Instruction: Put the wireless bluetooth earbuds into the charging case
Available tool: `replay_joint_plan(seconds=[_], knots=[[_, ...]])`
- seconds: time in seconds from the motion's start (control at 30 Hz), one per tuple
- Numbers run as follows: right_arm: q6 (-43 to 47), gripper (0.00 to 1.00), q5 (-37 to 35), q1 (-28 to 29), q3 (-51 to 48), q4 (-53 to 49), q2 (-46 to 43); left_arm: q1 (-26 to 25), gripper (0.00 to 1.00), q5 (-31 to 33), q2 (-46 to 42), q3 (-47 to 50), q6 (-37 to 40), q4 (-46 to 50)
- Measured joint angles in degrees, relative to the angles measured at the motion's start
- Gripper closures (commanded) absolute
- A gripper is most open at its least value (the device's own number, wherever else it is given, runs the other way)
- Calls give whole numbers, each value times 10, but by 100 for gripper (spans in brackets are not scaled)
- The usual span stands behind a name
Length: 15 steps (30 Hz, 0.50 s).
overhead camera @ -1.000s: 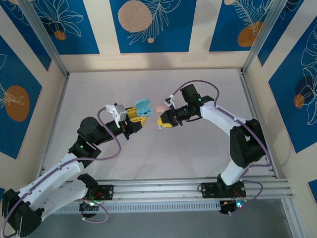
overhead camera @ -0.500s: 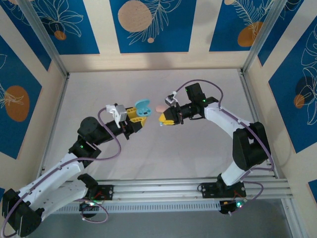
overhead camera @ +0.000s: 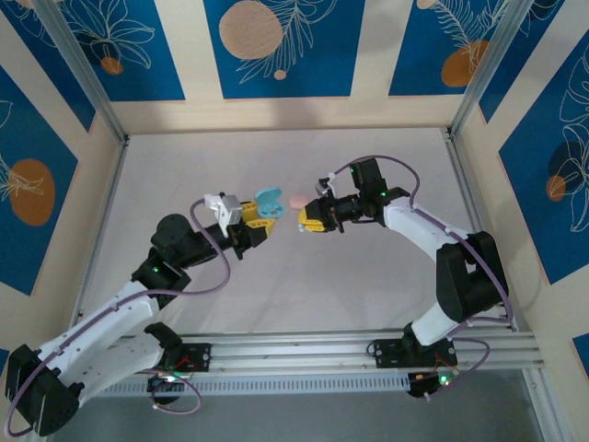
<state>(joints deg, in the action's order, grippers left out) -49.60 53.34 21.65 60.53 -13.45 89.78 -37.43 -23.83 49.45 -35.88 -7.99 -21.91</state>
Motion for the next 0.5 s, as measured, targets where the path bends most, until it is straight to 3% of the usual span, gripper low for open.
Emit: replay_joint_plan(seconds=[0.5], knots=[[-120, 81, 0, -3, -41, 98, 0, 0, 70, 2, 3, 1, 14, 5]])
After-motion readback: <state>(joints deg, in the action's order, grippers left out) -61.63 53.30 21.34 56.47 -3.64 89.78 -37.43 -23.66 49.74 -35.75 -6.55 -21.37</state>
